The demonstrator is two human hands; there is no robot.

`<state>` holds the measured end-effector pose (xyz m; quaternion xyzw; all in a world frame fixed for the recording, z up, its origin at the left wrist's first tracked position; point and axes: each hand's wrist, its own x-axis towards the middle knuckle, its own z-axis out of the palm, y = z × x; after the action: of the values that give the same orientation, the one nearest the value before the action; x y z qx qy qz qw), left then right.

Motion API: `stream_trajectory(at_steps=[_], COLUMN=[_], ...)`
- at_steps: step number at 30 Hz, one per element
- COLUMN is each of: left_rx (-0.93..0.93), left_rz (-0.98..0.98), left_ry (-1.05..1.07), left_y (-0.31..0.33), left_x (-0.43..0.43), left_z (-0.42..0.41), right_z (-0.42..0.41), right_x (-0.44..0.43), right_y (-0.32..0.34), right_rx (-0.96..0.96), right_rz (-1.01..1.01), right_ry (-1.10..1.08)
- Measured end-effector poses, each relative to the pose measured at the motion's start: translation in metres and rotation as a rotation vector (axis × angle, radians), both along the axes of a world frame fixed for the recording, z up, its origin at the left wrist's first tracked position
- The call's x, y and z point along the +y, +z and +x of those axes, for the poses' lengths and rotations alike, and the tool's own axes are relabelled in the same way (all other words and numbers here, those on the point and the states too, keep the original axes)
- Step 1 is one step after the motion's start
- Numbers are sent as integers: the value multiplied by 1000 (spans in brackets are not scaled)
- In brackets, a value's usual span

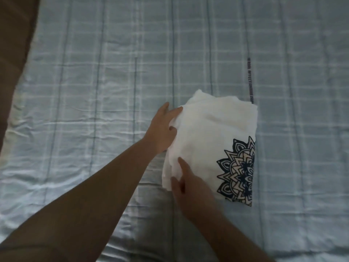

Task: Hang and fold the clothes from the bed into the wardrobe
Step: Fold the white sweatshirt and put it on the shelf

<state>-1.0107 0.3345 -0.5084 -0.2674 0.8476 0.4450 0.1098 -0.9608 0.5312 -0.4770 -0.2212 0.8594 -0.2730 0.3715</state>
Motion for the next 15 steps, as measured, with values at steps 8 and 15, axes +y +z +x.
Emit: stream_trajectory(at_steps=[8, 15], left_rx=[154, 126], left_rz=[-434, -588], left_ry=[-145, -388], left_y=[18, -23], left_x=[54, 107], left_z=[47, 83], right_z=[-69, -83], right_x=[59, 104], right_y=[8, -42], right_rx=[513, 673], right_rz=[-113, 122], right_ry=[-179, 181])
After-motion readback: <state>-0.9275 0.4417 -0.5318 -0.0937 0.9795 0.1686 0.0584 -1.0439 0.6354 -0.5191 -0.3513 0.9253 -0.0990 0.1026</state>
